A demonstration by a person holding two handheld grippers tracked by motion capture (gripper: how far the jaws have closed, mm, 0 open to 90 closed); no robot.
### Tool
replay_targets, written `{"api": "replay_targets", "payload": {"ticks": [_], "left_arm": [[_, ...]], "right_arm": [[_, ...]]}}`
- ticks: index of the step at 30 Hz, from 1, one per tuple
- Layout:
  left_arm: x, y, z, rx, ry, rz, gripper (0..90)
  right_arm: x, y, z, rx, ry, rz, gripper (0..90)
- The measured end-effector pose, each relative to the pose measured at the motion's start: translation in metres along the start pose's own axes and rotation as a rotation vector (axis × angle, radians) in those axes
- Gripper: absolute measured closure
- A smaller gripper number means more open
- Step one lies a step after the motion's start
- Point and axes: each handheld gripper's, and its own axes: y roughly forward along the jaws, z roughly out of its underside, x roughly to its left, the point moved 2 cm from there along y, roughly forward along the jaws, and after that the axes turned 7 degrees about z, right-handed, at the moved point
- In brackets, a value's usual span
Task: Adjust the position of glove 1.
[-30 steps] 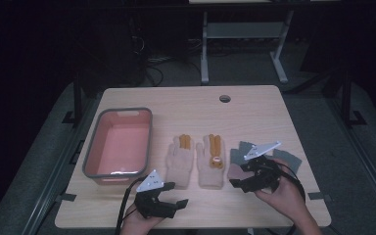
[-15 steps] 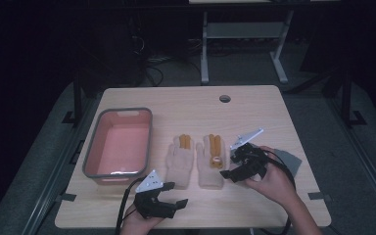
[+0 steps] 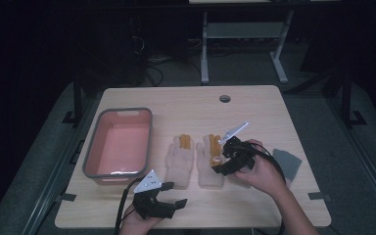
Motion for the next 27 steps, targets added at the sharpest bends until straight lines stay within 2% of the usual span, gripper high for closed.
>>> {"api": "replay_targets", "payload": {"ticks": [4, 8, 9, 16, 19, 24, 27], "left_arm": [[-0.001, -0.001, 0.0, 0.005, 0.014, -0.001, 23.1], [-0.001, 0.0, 0.0, 0.005, 0.013, -0.001, 23.1], [0.0, 0.0, 0.0, 0.009, 0.018, -0.001, 23.1], [0.0, 0.0, 0.0, 0.001, 0.012, 0.001, 23.1], [0.0, -0.001, 0.0, -0.003, 0.012, 0.001, 23.1], [0.001, -0.001, -0.001, -0.003, 0.009, 0.002, 23.1], [0.0, -0.001, 0.0, -0.002, 0.009, 0.005, 23.1]], "right_arm": [[-0.001, 0.005, -0.006, 0.003, 0.002, -0.007, 31.5], [0.0, 0.016, -0.011, 0.032, -0.027, 0.011, 33.5], [-0.001, 0.02, -0.014, 0.051, -0.04, 0.029, 34.5], [-0.006, 0.033, -0.019, 0.099, -0.03, 0.034, 38.6], [-0.008, 0.045, -0.019, 0.134, -0.039, 0.052, 42.1], [-0.01, 0.053, -0.019, 0.163, -0.035, 0.072, 46.8], [-0.011, 0.058, -0.019, 0.186, -0.043, 0.102, 50.7]]}}
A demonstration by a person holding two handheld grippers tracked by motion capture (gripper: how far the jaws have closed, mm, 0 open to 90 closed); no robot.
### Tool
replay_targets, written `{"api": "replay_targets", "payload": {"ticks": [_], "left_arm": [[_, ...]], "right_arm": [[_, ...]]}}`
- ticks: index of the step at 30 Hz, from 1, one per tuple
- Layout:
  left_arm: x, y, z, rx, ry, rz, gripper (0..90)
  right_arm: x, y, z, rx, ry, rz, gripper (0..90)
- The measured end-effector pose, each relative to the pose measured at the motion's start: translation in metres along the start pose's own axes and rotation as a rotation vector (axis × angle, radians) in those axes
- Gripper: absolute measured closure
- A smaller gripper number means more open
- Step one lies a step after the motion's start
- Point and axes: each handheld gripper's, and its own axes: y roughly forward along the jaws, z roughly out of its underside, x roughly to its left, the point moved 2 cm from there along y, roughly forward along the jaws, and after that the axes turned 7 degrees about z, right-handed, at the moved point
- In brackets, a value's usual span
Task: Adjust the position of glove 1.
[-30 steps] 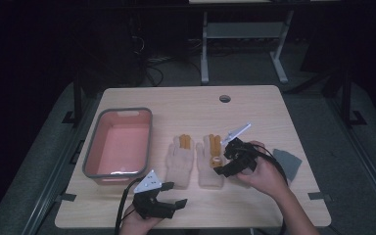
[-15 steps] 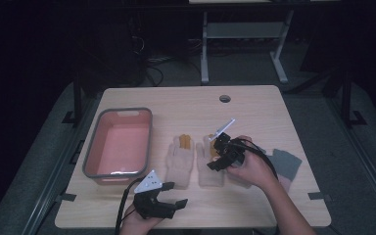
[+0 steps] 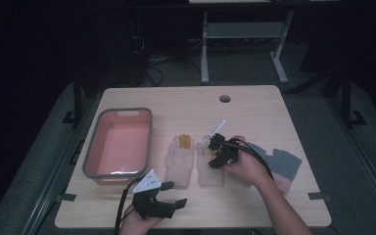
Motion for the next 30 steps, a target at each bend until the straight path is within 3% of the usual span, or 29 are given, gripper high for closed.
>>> {"api": "replay_targets", "payload": {"ticks": [6, 18, 30], "left_arm": [[0.0, 0.0, 0.0, -0.001, 0.002, 0.0, 23.1], [-0.001, -0.001, -0.001, -0.013, 0.004, -0.007, 23.1], [0.002, -0.004, -0.001, -0.02, 0.0, -0.015, 23.1]], "right_arm": [[0.002, 0.008, 0.002, 0.035, -0.003, 0.023, 53.1], [-0.001, 0.009, 0.003, 0.024, 0.011, 0.017, 58.9], [0.0, -0.01, -0.003, -0.012, 0.023, -0.021, 62.9]]}}
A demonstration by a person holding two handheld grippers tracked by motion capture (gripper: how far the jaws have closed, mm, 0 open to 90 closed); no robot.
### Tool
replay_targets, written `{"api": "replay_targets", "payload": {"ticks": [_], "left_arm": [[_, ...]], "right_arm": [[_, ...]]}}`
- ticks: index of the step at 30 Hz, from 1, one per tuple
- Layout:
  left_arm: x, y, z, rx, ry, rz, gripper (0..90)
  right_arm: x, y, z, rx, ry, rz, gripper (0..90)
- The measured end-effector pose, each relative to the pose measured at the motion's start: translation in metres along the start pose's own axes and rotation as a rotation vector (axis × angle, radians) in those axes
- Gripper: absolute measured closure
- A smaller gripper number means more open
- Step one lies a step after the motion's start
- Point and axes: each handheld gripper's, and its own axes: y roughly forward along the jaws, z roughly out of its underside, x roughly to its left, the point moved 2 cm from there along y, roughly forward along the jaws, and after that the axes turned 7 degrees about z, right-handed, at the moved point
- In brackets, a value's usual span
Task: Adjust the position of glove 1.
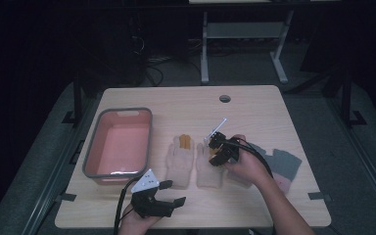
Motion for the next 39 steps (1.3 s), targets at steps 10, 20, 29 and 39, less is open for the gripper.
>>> {"api": "replay_targets", "payload": {"ticks": [10, 20, 29, 39], "left_arm": [[0.0, -0.002, 0.0, -0.01, -0.008, -0.001, 23.1], [0.0, -0.004, 0.0, -0.019, -0.01, -0.013, 23.1], [0.001, -0.006, 0.0, -0.018, -0.01, -0.025, 23.2], [0.001, -0.009, 0.0, -0.025, -0.016, -0.031, 23.2]], "right_arm": [[0.001, -0.022, -0.007, -0.026, -0.004, -0.007, 63.3], [0.004, -0.045, -0.017, -0.07, -0.002, -0.001, 63.3], [0.019, -0.049, -0.044, -0.084, -0.016, 0.0, 63.2], [0.034, -0.042, -0.069, -0.082, -0.028, -0.018, 63.2]]}}
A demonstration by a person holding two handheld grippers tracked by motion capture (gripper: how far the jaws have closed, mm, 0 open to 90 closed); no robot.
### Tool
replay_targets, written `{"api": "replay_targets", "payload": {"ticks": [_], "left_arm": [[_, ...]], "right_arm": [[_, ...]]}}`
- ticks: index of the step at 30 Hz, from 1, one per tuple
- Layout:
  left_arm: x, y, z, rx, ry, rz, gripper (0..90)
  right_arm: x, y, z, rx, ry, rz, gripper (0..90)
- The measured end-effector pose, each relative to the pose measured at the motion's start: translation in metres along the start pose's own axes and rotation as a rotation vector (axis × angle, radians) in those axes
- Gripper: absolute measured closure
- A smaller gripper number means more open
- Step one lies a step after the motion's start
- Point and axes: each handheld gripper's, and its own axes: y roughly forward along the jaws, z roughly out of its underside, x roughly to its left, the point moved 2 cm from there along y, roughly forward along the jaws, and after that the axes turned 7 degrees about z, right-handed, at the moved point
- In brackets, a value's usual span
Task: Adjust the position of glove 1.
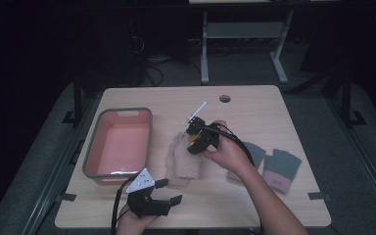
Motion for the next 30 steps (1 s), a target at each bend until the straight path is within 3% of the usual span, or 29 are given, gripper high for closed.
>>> {"api": "replay_targets", "payload": {"ticks": [5, 17, 25, 27, 30], "left_arm": [[0.0, -0.001, -0.001, -0.01, 0.001, 0.001, 23.2], [0.0, -0.002, -0.001, 0.002, 0.008, -0.006, 23.2], [0.0, -0.003, -0.001, -0.016, -0.007, -0.004, 23.2], [0.002, -0.003, -0.002, -0.006, 0.012, -0.009, 23.2], [0.002, -0.003, -0.002, -0.008, 0.007, -0.006, 23.1]], "right_arm": [[0.011, 0.01, -0.009, 0.002, -0.024, -0.012, 63.1], [0.02, 0.028, -0.017, 0.025, -0.017, -0.036, 62.9], [0.019, 0.049, -0.01, 0.053, 0.008, -0.048, 61.7], [0.018, 0.056, -0.005, 0.062, 0.023, -0.059, 60.0], [0.017, 0.061, -0.002, 0.077, 0.026, -0.072, 56.1]]}}
